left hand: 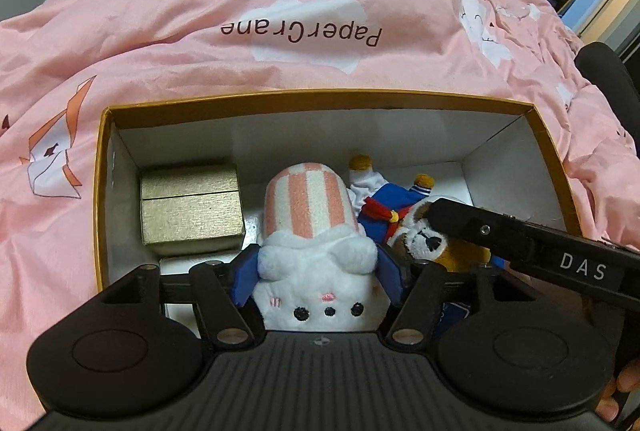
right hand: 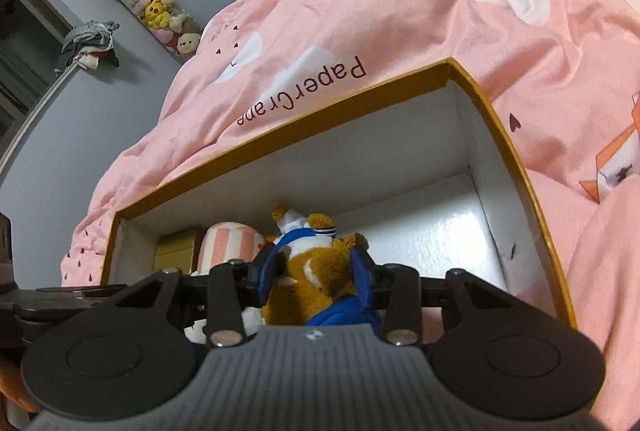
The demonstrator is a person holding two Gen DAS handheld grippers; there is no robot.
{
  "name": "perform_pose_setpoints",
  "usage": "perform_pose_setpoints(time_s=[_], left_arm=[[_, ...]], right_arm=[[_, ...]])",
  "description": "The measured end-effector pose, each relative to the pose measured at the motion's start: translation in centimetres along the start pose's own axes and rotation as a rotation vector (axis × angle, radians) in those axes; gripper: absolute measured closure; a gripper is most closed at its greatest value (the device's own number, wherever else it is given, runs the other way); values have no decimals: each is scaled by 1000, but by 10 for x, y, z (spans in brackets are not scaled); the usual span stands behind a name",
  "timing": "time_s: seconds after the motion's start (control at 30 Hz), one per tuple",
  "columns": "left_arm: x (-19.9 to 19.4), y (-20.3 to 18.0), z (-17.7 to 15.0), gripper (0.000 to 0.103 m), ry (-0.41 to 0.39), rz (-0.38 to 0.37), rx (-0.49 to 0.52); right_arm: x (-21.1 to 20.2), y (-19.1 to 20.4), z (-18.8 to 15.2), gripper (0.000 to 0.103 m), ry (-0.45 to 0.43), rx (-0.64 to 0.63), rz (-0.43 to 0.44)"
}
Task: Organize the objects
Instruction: 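Carry the striped plush and dog plush over the orange box and lower them inside, then open the left gripper on the striped plush while the right gripper releases the dog plush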
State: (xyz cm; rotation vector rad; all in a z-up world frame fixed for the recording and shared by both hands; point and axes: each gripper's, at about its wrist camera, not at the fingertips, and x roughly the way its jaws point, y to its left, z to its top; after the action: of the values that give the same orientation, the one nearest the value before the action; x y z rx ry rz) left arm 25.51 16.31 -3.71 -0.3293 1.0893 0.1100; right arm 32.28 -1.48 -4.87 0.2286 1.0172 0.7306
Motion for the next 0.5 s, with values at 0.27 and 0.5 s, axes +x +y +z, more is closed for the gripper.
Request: perform_pose_setpoints(time_s=[0.27, 0.5], left_arm=[[-24, 4, -10, 32, -58, -53, 16], [-22, 9, -23, 44, -48, -86, -23]], right_arm=[[-18, 1, 6, 56, 36, -65, 13], [-28, -4, 2, 57, 108, -47, 30]])
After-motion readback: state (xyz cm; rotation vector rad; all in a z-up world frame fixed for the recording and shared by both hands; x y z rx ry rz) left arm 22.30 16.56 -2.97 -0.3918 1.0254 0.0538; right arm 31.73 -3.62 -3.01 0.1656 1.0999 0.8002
